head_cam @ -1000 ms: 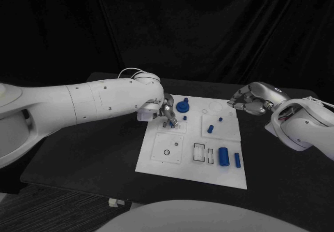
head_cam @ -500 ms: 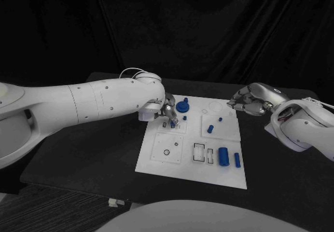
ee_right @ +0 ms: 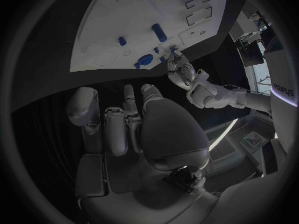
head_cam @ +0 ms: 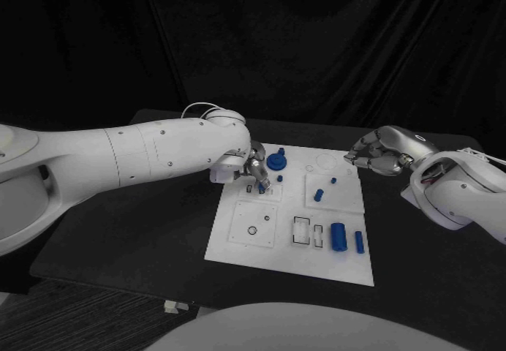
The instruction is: Assemble the parts on the task board
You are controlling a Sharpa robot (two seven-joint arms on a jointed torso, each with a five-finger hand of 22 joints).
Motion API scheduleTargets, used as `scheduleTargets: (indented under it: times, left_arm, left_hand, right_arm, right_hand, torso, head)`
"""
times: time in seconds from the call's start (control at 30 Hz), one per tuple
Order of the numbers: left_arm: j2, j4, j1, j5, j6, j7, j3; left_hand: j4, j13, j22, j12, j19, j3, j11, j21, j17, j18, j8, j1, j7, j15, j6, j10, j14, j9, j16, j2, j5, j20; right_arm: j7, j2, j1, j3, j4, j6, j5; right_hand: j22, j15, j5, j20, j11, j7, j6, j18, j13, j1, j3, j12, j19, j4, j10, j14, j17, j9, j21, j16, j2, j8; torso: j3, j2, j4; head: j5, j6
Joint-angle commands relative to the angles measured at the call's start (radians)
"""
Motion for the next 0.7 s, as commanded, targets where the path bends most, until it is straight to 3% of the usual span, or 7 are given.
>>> scheduleTargets:
  times: [0.03, 0.7]
  left_arm:
    - [0.003, -0.002, 0.000, 0.008, 0.026, -0.011, 0.001]
    - [0.011, -0.011, -0.002, 0.007, 0.040, -0.020, 0.001]
  left_hand:
    - [-0.058, 0.212, 0.191, -0.010, 0.006, 0.152, -0.005, 0.006, 0.260, 0.004, 0.029, 0.027, -0.049, -0.007, 0.053, 0.076, 0.104, 0.018, 0.008, 0.058, 0.070, 0.000]
    - [-0.060, 0.213, 0.191, -0.009, 0.006, 0.153, -0.005, 0.006, 0.260, 0.004, 0.027, 0.028, -0.049, -0.007, 0.052, 0.076, 0.104, 0.017, 0.008, 0.058, 0.070, 0.000]
  right_arm:
    - [-0.018, -0.002, -0.002, 0.001, 0.000, 0.001, -0.003]
    - [-0.019, -0.003, -0.002, 0.001, 0.002, 0.001, -0.003]
  right_hand:
    - [0.136, -0.008, 0.025, -0.007, -0.008, -0.008, 0.002, 0.013, 0.262, 0.025, 0.021, 0.009, -0.003, -0.003, 0.103, 0.069, 0.129, 0.014, -0.020, -0.014, 0.009, 0.012]
    - [0.136, -0.008, 0.025, -0.007, -0.008, -0.008, 0.002, 0.013, 0.262, 0.025, 0.021, 0.009, -0.003, -0.003, 0.103, 0.069, 0.129, 0.014, -0.020, -0.014, 0.009, 0.012]
  torso:
    - [0.0003, 0.000, -0.0001]
    - [0.0003, 0.000, 0.0006]
  head:
    - [0.000, 0.000]
    - [-0.001, 0.000]
